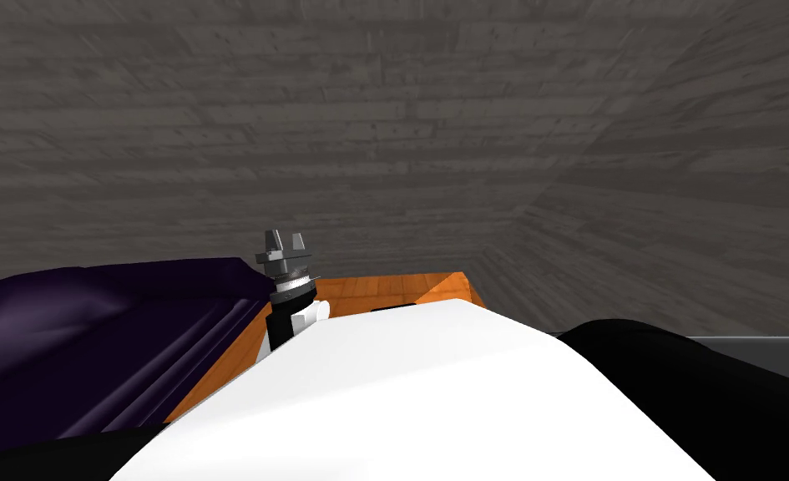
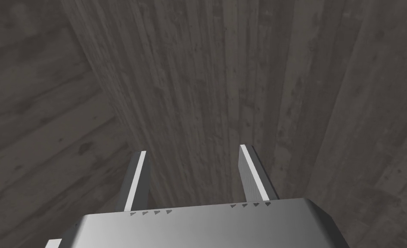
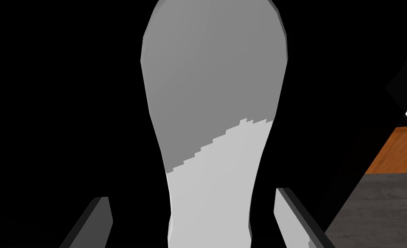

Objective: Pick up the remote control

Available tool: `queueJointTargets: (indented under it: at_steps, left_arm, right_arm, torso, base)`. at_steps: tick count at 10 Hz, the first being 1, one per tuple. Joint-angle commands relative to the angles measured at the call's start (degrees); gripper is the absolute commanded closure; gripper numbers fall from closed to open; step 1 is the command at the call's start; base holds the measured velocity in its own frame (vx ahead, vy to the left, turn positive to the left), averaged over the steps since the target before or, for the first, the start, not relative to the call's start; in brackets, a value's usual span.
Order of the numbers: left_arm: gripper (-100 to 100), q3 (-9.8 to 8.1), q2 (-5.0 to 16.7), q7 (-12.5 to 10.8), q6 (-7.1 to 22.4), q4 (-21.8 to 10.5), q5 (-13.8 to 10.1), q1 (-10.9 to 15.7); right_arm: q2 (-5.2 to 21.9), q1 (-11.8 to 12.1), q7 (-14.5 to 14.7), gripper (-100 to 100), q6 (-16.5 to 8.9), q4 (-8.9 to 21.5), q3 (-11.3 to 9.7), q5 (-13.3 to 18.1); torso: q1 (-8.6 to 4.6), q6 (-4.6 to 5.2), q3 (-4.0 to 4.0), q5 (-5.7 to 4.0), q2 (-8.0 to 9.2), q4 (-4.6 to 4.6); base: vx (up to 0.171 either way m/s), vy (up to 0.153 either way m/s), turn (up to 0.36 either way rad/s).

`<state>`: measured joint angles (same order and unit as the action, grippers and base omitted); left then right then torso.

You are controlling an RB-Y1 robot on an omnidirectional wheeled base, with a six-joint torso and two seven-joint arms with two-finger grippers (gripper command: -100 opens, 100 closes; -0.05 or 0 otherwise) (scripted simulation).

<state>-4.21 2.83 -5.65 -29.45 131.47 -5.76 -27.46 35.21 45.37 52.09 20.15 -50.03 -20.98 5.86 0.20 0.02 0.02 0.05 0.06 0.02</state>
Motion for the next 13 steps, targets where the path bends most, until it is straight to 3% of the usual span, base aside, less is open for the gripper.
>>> queueJointTargets:
  at_steps: [1,3,4,5,7,8,9,11,12,13]
  left_arm:
    - [0,0.00,0.00,0.00,0.00,0.00,0.00,0.00]
    - [0,-0.01,0.00,0.00,0.00,0.00,0.00,-0.01]
    - [0,-0.01,0.00,0.00,0.00,0.00,0.00,-0.01]
    - [0,0.00,0.00,0.00,0.00,0.00,0.00,0.00]
    - [0,-0.01,0.00,0.00,0.00,0.00,0.00,-0.01]
    - [0,-0.01,0.00,0.00,0.00,0.00,0.00,-0.01]
    - [0,0.00,0.00,0.00,0.00,0.00,0.00,0.00]
    - [0,-0.01,0.00,0.00,0.00,0.00,0.00,-0.01]
    - [0,-0.01,0.00,0.00,0.00,0.00,0.00,-0.01]
    - [0,0.00,0.00,0.00,0.00,0.00,0.00,0.00]
  right_arm:
    - [-0.85,0.00,-2.86,-100,0.28,0.16,2.44,2.86]
    - [-0.85,0.00,-3.21,-100,0.28,0.16,2.44,6.35]
    - [-2.80,-0.24,-5.97,-100,0.90,0.97,5.23,8.10]
    - [-2.80,-0.24,-7.33,-100,0.90,0.97,6.31,9.83]
    - [-2.80,-0.24,-7.70,-100,0.90,0.97,6.31,13.29]
    - [-4.75,-0.48,-10.50,-100,1.51,1.78,9.11,15.02]
    - [-4.75,-0.48,-11.93,-100,1.51,1.78,10.19,16.74]
    - [-4.75,-0.48,-12.19,-100,1.51,1.78,10.19,20.20]
    - [-6.70,-0.72,-14.94,-100,2.13,2.59,13.02,21.94]
    - [-6.70,-0.72,-16.19,-100,2.13,2.59,14.07,23.68]
  torso:
    - [0.00,0.00,0.00,0.00,0.00,0.00]
    - [-0.04,0.04,0.00,0.00,-0.01,0.00]
    - [-0.04,0.04,-0.02,0.00,-0.04,-0.01]
    - [-0.01,0.00,0.00,0.00,0.00,0.00]
    - [-0.01,0.04,0.00,0.00,-0.01,-0.01]
    - [-0.04,0.04,-0.02,0.00,-0.04,-0.01]
    - [0.04,0.02,0.01,0.01,0.01,0.00]
    - [0.00,0.04,-0.02,0.01,-0.04,-0.01]
    - [-0.04,0.04,-0.04,0.00,-0.08,-0.02]
    - [0.06,0.02,0.00,0.01,0.00,0.00]
  base:
    - [-0.034,0.006,0.087]
    - [-0.012,-0.001,-0.007]
    - [-0.030,0.010,0.160]
    - [-0.031,0.012,0.077]
    - [-0.015,0.004,-0.011]
    - [-0.033,0.022,0.121]
    - [-0.028,0.029,0.092]
    - [-0.003,0.003,0.011]
    - [-0.031,0.030,0.100]
    - [-0.026,0.026,0.086]
